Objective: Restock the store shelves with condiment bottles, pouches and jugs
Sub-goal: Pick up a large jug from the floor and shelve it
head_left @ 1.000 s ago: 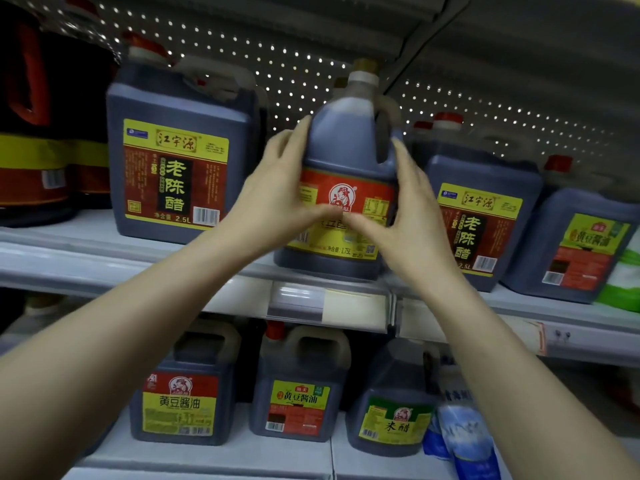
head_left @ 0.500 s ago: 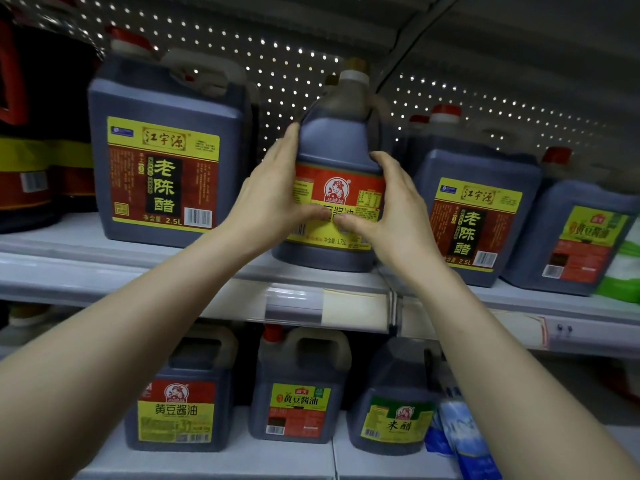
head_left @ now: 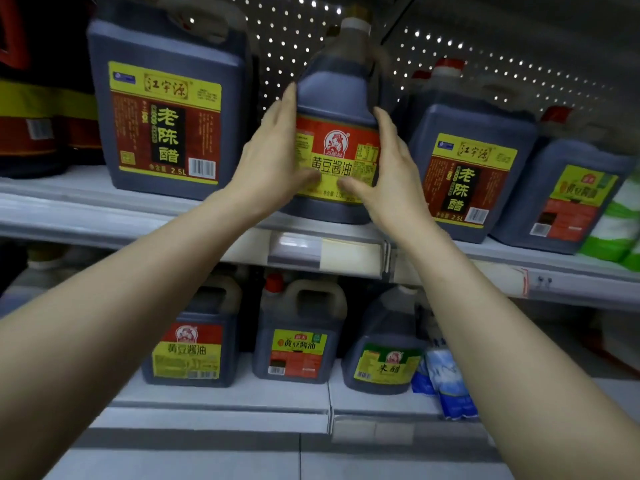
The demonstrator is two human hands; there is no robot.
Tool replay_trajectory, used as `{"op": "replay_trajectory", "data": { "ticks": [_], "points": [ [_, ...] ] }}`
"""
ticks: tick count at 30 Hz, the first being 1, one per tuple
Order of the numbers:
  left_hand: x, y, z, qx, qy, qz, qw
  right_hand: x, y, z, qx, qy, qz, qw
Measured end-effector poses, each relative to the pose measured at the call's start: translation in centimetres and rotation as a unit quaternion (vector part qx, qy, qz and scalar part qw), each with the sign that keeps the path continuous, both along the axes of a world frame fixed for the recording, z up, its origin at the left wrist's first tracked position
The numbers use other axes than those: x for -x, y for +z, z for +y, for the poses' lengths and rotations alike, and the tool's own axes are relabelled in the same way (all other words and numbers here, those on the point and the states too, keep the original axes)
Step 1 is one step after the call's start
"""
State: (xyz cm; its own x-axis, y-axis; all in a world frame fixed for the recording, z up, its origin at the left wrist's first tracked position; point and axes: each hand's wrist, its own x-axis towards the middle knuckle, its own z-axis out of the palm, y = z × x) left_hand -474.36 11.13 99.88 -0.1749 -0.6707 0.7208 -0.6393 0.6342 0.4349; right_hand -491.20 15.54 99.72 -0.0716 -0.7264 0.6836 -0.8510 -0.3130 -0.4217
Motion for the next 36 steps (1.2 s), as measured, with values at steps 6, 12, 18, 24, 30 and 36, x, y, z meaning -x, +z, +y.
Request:
{"op": "replay_trajectory", "data": {
  "ticks": [6, 12, 18, 24, 30, 36],
  "points": [
    [0.1, -3.6, 5.4, 0.02, 0.016, -0.015, 1.0, 0.3, -3.2, 4.6, 0.017, 0.009, 0.054, 0.998],
    [3.1, -9.0, 13.4, 0.019, 0.015, -0.004, 1.0, 2.9, -8.3, 12.2, 0.026, 0.06, 0.073, 0.995],
    [7.8, -17.6, 21.4, -0.059, 0.017, -0.024, 0.998, 8.1, -16.3, 20.5, -0.042, 0.088, 0.049, 0.994],
    [11.8, -27.1, 28.3, -0.142, -0.022, -0.031, 0.989, 12.0, -25.5, 26.9, -0.124, 0.092, 0.007, 0.988],
    [14.7, -36.8, 32.5, -0.256, -0.074, -0.068, 0.961, 15.1, -35.9, 32.3, -0.225, 0.052, -0.027, 0.973],
    [18.1, -48.7, 34.3, -0.365, -0.135, -0.104, 0.915, 19.0, -48.1, 37.4, -0.333, 0.006, -0.077, 0.94]
  ]
}}
